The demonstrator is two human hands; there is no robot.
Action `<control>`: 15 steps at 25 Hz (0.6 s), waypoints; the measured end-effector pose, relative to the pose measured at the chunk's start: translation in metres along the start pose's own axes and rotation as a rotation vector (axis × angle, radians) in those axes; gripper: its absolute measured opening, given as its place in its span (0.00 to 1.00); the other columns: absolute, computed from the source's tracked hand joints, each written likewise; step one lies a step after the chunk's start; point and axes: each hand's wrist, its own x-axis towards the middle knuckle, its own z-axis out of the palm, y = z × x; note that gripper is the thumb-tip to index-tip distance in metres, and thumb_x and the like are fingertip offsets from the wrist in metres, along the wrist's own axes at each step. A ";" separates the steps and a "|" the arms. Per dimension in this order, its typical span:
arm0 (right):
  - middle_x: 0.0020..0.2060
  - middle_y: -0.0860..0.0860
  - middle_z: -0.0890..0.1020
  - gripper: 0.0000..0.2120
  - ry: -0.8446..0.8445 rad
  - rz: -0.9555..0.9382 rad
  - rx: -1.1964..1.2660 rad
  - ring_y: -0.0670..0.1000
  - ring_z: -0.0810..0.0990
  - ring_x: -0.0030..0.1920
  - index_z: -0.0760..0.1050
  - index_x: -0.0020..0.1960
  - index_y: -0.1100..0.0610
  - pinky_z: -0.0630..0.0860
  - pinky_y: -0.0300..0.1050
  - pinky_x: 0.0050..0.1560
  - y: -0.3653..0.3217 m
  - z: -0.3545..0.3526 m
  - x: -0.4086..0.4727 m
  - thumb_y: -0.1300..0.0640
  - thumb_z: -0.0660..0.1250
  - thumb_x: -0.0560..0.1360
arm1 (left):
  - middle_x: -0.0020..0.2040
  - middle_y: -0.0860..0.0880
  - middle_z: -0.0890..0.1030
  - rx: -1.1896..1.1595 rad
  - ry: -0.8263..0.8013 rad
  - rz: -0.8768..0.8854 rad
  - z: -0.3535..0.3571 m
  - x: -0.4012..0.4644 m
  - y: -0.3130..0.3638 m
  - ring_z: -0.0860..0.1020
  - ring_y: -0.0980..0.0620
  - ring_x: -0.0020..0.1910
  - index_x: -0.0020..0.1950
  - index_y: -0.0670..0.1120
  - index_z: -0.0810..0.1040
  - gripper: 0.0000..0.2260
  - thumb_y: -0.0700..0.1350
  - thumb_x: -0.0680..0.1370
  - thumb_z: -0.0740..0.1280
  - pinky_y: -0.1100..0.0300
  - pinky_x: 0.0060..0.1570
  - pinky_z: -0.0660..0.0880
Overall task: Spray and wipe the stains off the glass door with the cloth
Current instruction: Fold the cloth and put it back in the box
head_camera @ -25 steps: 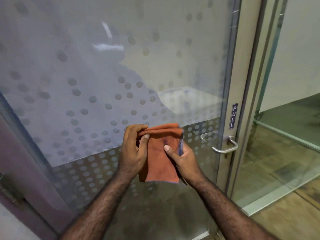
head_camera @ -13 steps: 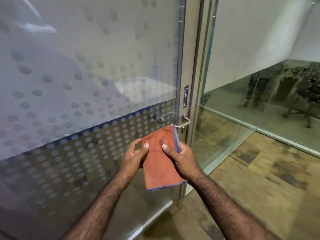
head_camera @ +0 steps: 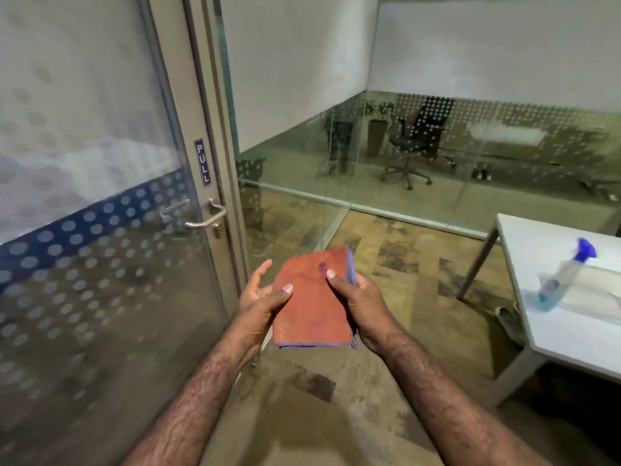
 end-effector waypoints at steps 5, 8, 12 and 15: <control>0.56 0.54 0.91 0.12 0.173 0.045 -0.039 0.56 0.91 0.54 0.85 0.64 0.56 0.85 0.47 0.48 -0.004 -0.099 -0.021 0.53 0.74 0.82 | 0.56 0.47 0.89 0.140 -0.137 -0.018 0.081 0.026 -0.034 0.87 0.48 0.58 0.82 0.53 0.63 0.44 0.44 0.69 0.79 0.49 0.57 0.82; 0.54 0.55 0.91 0.12 0.294 0.084 0.006 0.49 0.91 0.44 0.84 0.63 0.56 0.83 0.42 0.39 -0.004 -0.152 -0.034 0.55 0.76 0.82 | 0.54 0.46 0.89 0.238 -0.172 -0.038 0.128 0.037 -0.059 0.88 0.46 0.58 0.82 0.54 0.64 0.46 0.49 0.67 0.81 0.43 0.62 0.82; 0.56 0.57 0.90 0.23 0.467 0.106 0.109 0.52 0.90 0.45 0.77 0.69 0.55 0.84 0.46 0.41 0.001 -0.223 -0.051 0.60 0.79 0.78 | 0.55 0.42 0.88 0.296 -0.226 -0.098 0.195 0.045 -0.096 0.87 0.45 0.57 0.82 0.52 0.65 0.44 0.46 0.70 0.82 0.47 0.58 0.83; 0.60 0.59 0.88 0.33 0.509 0.046 0.141 0.56 0.90 0.53 0.71 0.74 0.51 0.86 0.47 0.45 -0.001 -0.280 -0.068 0.67 0.81 0.75 | 0.60 0.37 0.85 0.341 -0.324 -0.146 0.247 0.046 -0.122 0.85 0.43 0.61 0.83 0.53 0.62 0.41 0.37 0.76 0.79 0.46 0.61 0.82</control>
